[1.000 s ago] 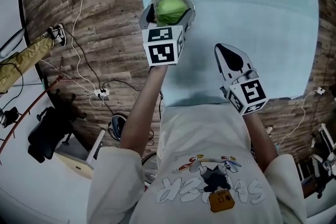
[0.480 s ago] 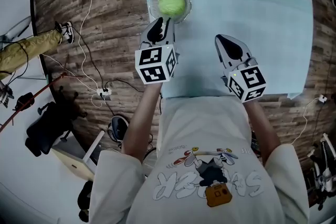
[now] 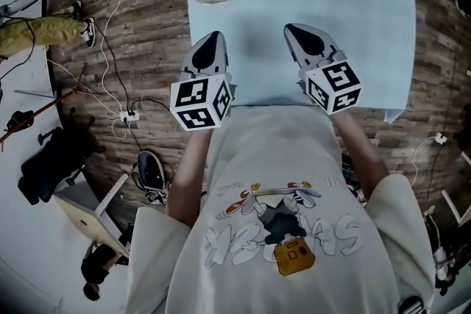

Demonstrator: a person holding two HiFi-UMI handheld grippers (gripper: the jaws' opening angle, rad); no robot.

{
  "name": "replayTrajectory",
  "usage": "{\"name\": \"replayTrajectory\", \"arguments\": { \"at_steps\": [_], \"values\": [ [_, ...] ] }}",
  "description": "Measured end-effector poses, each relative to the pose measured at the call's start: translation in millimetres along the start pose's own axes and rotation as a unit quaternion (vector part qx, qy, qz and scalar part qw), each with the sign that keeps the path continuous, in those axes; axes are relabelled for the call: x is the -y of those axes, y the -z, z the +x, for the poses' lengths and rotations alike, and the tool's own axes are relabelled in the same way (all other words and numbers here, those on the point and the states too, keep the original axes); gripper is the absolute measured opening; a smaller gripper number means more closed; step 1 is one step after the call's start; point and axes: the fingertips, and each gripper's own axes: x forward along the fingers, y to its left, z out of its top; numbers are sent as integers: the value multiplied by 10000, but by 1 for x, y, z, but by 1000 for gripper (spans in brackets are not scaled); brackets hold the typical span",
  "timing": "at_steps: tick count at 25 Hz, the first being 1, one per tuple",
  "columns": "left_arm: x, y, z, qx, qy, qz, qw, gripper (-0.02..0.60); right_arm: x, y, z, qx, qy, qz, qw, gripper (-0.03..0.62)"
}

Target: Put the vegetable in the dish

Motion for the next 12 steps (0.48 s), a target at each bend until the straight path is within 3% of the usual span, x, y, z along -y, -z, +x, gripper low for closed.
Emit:
{"name": "replayTrajectory", "arguments": {
  "at_steps": [6, 12],
  "values": [
    [44, 14, -46, 201, 125, -8, 9997, 8, -22, 1, -25, -46, -420, -24, 9991, 20],
    [73, 32, -74, 109, 653, -394, 9970, 8, -49, 12, -51, -204, -405, -139, 9989, 20]
  ]
}}
